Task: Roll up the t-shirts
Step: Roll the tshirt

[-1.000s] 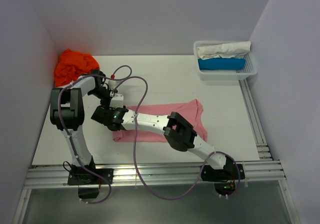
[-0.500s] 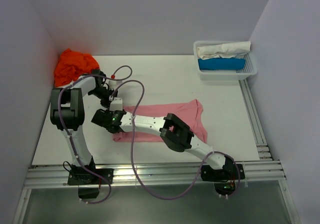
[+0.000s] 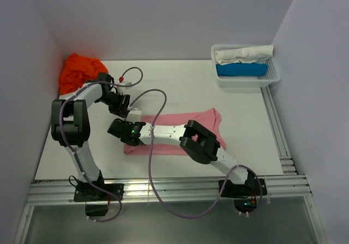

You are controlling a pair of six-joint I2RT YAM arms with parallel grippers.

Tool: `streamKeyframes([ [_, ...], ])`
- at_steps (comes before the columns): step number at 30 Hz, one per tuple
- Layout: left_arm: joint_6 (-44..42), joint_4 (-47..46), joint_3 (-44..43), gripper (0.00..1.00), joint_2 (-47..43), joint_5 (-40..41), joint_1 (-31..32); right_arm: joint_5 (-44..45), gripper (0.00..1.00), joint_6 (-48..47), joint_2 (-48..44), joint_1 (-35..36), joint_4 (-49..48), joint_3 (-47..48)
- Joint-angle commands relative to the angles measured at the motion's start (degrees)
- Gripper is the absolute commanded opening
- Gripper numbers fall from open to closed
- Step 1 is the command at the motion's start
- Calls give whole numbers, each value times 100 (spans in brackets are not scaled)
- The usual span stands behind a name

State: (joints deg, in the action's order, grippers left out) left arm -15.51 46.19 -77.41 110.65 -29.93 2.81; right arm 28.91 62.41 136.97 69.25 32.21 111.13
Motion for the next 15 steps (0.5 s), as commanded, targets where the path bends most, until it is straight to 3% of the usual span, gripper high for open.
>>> streamKeyframes([
  [1, 83, -409, 33, 51, -491, -126, -87, -719, 6, 219, -362, -26, -644, -899],
  [6, 285, -952, 173, 60, -895, -259, -437, -851, 5, 385, -645, -87, -1330, -1584],
  [15, 601, -2306, 1165, 64, -2125, 13, -878, -1282, 3, 614, -944, -228, -2367, -2473],
])
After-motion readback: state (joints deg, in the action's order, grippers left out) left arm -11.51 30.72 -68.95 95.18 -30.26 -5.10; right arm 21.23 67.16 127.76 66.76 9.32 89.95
